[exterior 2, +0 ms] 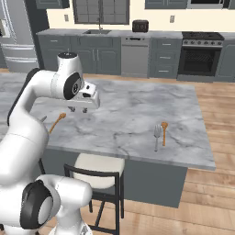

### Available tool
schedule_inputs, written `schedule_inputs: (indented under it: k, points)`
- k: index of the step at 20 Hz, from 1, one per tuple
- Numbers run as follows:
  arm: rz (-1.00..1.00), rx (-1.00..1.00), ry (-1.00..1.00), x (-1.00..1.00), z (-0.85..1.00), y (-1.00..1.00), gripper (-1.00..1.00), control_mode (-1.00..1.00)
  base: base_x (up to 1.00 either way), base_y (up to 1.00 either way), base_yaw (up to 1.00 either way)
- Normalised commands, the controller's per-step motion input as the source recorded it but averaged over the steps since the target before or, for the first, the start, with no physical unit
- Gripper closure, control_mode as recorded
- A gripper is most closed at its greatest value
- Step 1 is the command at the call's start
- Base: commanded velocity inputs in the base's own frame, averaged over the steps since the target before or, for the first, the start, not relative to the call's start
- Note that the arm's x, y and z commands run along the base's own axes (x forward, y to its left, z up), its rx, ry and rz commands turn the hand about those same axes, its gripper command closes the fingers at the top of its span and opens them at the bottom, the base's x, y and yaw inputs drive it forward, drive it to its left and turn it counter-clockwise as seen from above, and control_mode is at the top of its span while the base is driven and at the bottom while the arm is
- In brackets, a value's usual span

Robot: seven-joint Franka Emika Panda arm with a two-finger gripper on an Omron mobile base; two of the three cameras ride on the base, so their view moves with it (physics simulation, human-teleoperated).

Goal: Pick up the metallic utensils from the counter and place them in the open drawer. Make sure not to pick up any wooden utensils.

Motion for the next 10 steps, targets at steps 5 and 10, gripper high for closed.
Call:
schedule_inputs:
  k: [5,10]
  points:
    - [-0.01,0.0,0.0,-0.31,0.0,-0.08,-1.0,-1.0,0.0,0.0,0.0]
    - [-0.03,-0.04,0.01,-0.27,-0.21,-0.61,-1.0,-1.0,0.0,0.0,0.0]
